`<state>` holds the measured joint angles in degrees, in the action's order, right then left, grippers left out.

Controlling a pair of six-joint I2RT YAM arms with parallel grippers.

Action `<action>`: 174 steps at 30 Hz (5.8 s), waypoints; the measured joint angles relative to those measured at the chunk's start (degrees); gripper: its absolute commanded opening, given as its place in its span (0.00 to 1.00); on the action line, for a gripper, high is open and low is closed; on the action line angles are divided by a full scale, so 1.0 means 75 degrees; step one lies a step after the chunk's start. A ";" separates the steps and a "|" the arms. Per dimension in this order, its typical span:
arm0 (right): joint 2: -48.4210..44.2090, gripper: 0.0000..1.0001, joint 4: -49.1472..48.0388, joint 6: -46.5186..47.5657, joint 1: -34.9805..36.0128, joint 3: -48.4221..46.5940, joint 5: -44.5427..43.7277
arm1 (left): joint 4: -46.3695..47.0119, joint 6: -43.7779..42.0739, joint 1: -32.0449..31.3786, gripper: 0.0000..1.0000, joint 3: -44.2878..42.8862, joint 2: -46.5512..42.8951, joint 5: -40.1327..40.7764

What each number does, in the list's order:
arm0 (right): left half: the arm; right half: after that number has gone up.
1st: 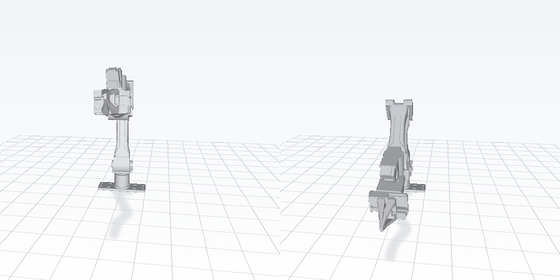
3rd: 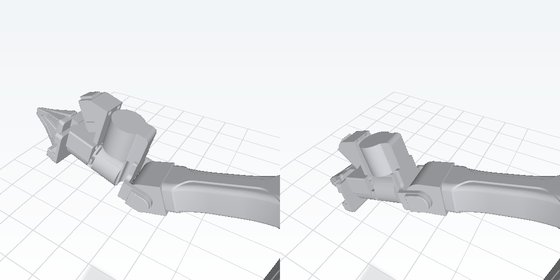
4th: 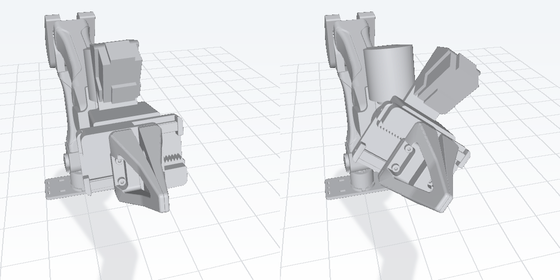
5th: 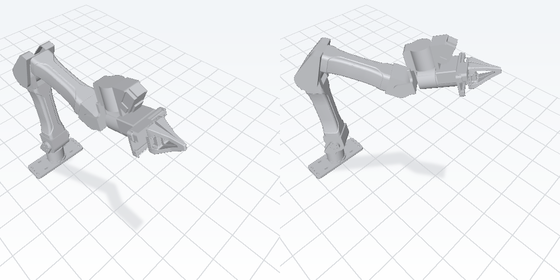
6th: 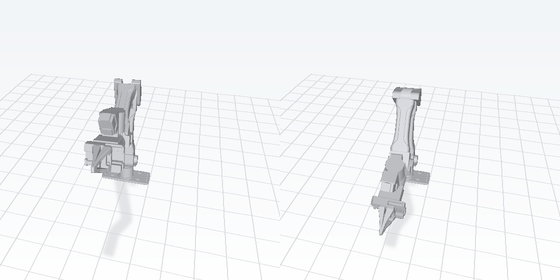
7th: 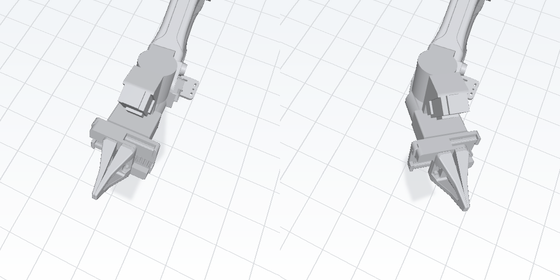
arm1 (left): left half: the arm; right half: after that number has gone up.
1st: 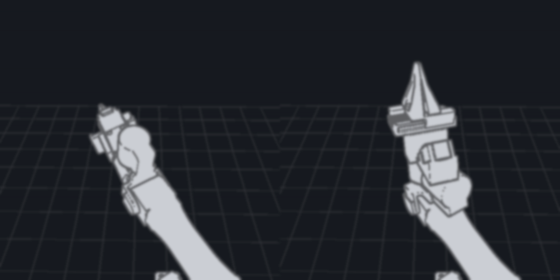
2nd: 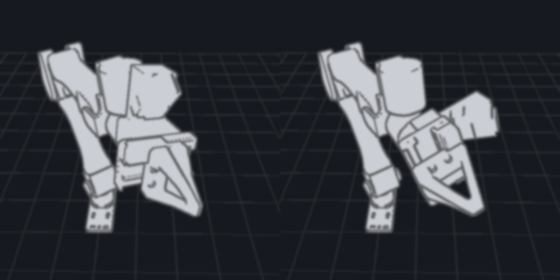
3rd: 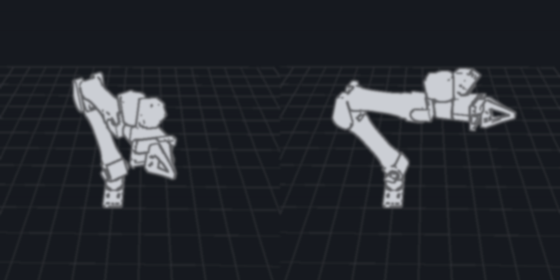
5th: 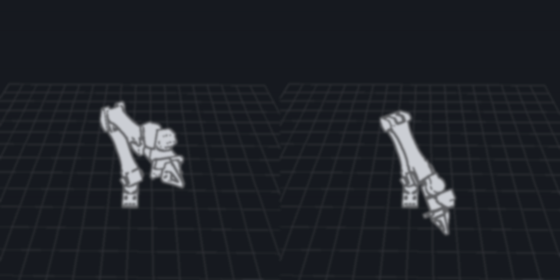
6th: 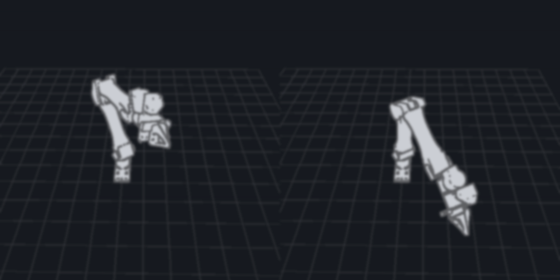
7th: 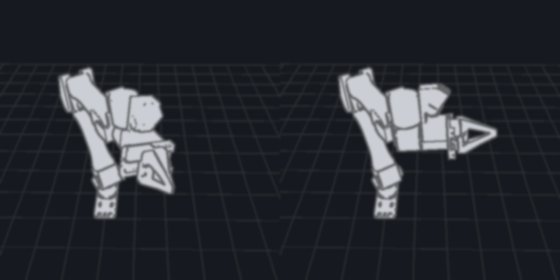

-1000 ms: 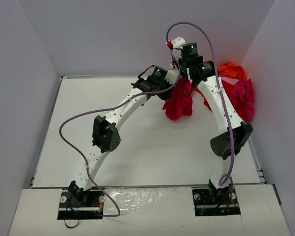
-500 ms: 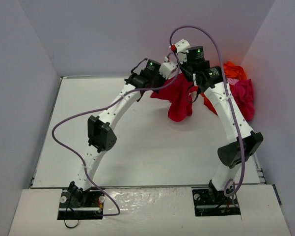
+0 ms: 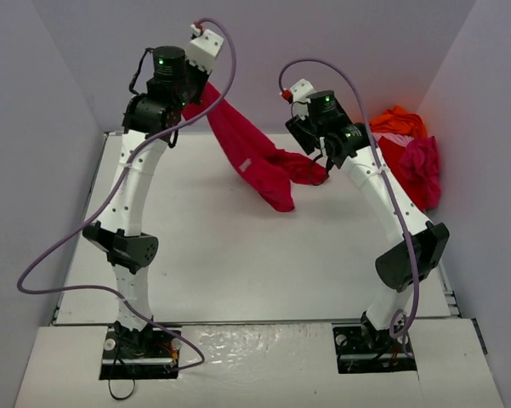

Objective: Fold and stack the t-shirts
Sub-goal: Flatten out the tshirt

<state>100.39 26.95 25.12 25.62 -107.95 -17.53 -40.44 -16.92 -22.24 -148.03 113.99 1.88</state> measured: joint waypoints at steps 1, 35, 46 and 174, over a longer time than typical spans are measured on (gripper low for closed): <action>0.0014 0.88 0.0041 -0.0044 0.0083 0.0223 0.0076 | 0.0016 -0.0051 0.0024 0.00 0.0061 -0.0148 0.0090; 0.3951 0.53 0.1578 -0.0611 0.3615 -0.1375 0.4617 | -0.0004 -0.0479 0.0234 0.00 0.0591 0.0250 0.0947; 0.5182 0.52 0.1486 -0.0608 0.3442 -0.2289 0.3845 | 0.0072 -0.0406 0.0581 0.00 0.1338 0.0128 0.0750; -0.1716 0.79 0.2530 0.0537 0.1352 0.1968 0.9060 | 0.2107 -0.0573 0.2615 0.75 0.3598 -0.0305 0.1899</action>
<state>87.52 45.93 29.14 35.77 -93.19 50.42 -24.64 -21.22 -2.63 -121.05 111.71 16.12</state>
